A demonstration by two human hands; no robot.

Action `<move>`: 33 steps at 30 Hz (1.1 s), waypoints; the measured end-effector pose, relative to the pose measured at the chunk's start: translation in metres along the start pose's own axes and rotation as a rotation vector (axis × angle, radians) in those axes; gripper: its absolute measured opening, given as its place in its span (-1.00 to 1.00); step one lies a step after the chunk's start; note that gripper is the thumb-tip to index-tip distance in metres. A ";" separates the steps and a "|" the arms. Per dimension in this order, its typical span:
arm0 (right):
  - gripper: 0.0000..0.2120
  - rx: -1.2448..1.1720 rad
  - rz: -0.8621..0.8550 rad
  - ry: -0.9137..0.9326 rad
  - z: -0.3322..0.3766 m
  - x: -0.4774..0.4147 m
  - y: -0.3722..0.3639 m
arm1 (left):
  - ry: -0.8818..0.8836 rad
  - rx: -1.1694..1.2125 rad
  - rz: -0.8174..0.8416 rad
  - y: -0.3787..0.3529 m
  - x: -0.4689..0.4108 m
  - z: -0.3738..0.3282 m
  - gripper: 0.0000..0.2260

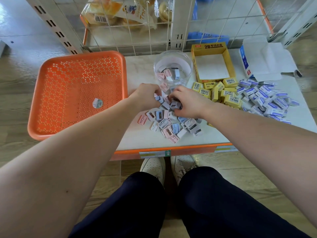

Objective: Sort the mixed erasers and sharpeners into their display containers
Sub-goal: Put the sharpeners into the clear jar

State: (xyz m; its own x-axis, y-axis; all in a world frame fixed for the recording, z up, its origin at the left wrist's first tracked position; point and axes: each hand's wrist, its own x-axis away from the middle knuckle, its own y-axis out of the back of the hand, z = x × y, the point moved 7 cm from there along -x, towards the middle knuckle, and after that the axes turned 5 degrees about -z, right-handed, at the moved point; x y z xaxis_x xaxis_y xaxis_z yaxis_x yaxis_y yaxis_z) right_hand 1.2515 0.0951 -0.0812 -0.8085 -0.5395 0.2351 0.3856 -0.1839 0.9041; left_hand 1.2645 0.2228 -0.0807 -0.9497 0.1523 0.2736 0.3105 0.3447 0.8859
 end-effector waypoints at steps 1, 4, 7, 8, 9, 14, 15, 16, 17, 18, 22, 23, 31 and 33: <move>-0.48 0.003 0.000 -0.003 -0.001 0.000 0.000 | -0.005 0.005 0.002 0.001 0.000 -0.001 -0.69; -0.50 0.008 -0.002 -0.005 0.000 0.000 0.001 | -0.007 0.016 -0.003 0.004 0.001 -0.002 -0.68; -0.53 0.000 -0.032 0.014 0.004 0.003 0.004 | -0.018 0.036 -0.003 0.011 -0.001 -0.004 -0.69; -0.54 0.005 -0.038 0.022 0.006 0.003 0.005 | -0.024 0.046 -0.012 0.015 -0.001 -0.005 -0.69; -0.55 0.011 -0.039 0.027 0.007 0.003 0.005 | -0.032 0.056 -0.025 0.020 -0.001 -0.007 -0.69; -0.54 -0.035 -0.105 0.068 0.018 0.003 0.015 | -0.015 0.207 0.050 0.038 -0.002 -0.006 -0.76; -0.55 -0.054 -0.133 0.074 0.020 0.004 0.019 | 0.003 0.286 0.097 0.038 -0.001 -0.005 -0.79; -0.56 -0.073 -0.164 0.083 0.022 0.005 0.025 | 0.022 0.366 0.132 0.038 0.000 -0.004 -0.81; -0.55 -0.089 -0.193 0.087 0.023 0.005 0.030 | 0.043 0.443 0.152 0.040 0.001 -0.003 -0.83; -0.53 -0.102 -0.220 0.093 0.024 0.005 0.036 | 0.068 0.513 0.163 0.042 0.001 -0.002 -0.84; -0.59 -0.148 -0.329 0.097 0.022 -0.001 0.056 | 0.091 0.610 0.168 0.061 0.003 0.001 -0.84; -0.61 -0.161 -0.377 0.088 0.018 -0.002 0.063 | 0.082 0.621 0.148 0.066 0.002 0.000 -0.84; -0.56 -0.150 -0.525 -0.092 -0.017 -0.009 0.071 | 0.010 0.546 -0.285 0.084 -0.015 -0.020 -0.86; -0.55 -0.168 -0.519 -0.107 -0.016 -0.011 0.068 | 0.032 0.548 -0.302 0.076 -0.018 -0.021 -0.85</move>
State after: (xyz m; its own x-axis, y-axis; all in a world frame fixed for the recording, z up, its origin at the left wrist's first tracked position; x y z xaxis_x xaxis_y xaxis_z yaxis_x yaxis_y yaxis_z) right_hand 1.2941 0.0755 -0.0282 -0.9486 -0.2579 -0.1831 -0.0169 -0.5368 0.8436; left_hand 1.3041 0.2271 -0.0103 -0.9970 -0.0506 0.0593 -0.0042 0.7944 0.6074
